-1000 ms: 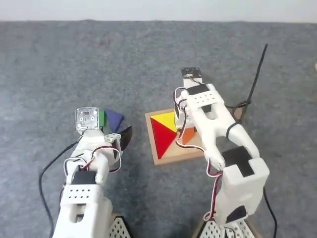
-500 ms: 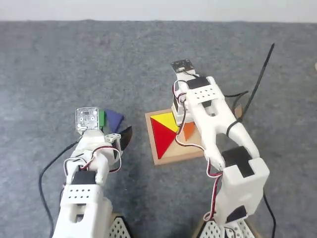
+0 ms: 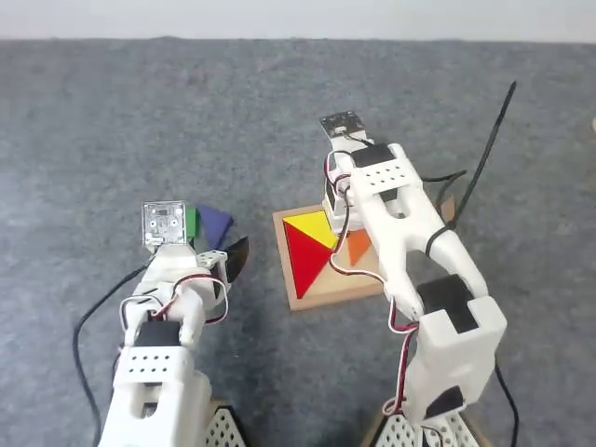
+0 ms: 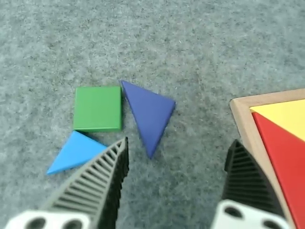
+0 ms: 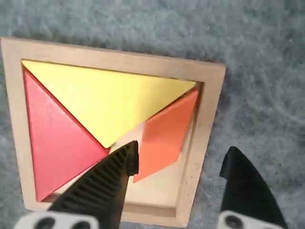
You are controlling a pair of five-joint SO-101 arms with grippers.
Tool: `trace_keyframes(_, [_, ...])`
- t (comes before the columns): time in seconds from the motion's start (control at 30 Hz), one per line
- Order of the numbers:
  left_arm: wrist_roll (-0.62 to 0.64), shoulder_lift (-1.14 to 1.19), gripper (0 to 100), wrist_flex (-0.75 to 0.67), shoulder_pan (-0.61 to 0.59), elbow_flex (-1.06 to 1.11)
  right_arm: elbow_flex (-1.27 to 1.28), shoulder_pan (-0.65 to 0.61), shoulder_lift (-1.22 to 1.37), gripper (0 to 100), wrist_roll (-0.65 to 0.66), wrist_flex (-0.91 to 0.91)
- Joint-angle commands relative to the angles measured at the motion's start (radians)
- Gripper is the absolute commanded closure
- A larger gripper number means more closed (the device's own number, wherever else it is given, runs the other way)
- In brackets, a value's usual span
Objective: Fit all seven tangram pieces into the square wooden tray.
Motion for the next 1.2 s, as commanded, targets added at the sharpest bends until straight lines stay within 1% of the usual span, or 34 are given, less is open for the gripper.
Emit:
trace_keyframes(0.0, [-0.011, -0.025, 69, 0.002, 0.005, -0.005, 0.006, 0.004, -0.004, 72.8, 0.015, -0.036])
trace_keyframes(0.13, [-0.011, -0.025, 69, 0.002, 0.005, -0.005, 0.037, 0.028, -0.002, 72.8, 0.052, -0.056])
trace_keyframes(0.3, [-0.011, -0.025, 69, 0.002, 0.005, -0.005, 0.037, 0.077, 0.048, 72.8, 0.057, -0.064])
trace_keyframes(0.4, [-0.011, -0.025, 69, 0.002, 0.003, -0.005, 0.009, 0.099, 0.111, 72.8, 0.092, -0.070])
trace_keyframes(0.7, [-0.011, -0.025, 69, 0.002, 0.005, -0.005, -0.107, 0.139, 0.150, 72.8, 0.098, -0.059])
trace_keyframes(0.8, [-0.011, -0.025, 69, 0.002, 0.005, -0.005, -0.103, 0.139, 0.099, 72.8, 0.095, -0.042])
trace_keyframes(0.93, [-0.011, -0.025, 69, 0.002, 0.005, -0.005, -0.012, 0.168, -0.068, 72.8, 0.089, -0.067])
trace_keyframes(1.07, [-0.011, -0.025, 69, 0.002, 0.005, -0.005, 0.106, 0.251, -0.208, 72.8, 0.094, -0.130])
trace_keyframes(1.17, [-0.011, -0.025, 69, 0.002, 0.005, -0.005, 0.123, 0.321, -0.231, 72.8, 0.103, -0.133])
